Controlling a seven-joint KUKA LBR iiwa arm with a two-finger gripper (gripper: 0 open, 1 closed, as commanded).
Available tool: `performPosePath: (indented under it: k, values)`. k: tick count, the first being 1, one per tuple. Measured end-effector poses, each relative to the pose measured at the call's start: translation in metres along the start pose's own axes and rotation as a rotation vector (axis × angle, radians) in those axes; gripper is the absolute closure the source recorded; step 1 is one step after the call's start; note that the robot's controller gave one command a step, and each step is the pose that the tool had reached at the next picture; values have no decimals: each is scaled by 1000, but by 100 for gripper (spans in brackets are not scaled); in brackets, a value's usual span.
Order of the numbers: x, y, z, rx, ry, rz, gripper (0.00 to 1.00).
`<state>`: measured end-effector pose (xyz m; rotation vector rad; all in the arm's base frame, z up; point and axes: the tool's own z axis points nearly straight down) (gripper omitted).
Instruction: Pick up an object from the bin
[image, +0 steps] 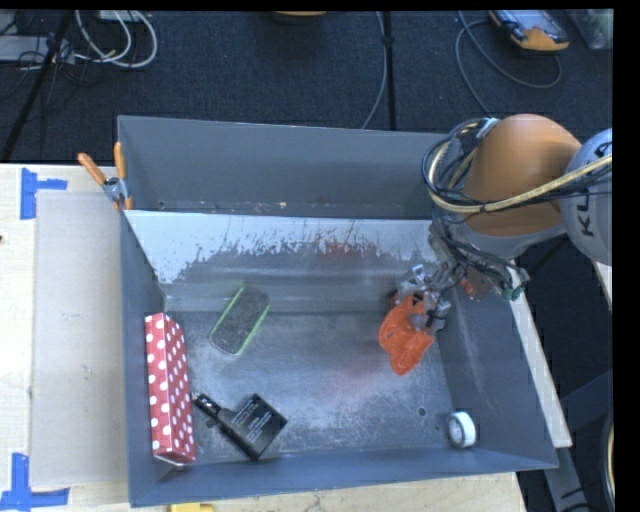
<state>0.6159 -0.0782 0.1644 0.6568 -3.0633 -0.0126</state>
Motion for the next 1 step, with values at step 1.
performPosePath:
  k: [1]
  values:
    - [9, 10, -125, 4, -5, 26, 100]
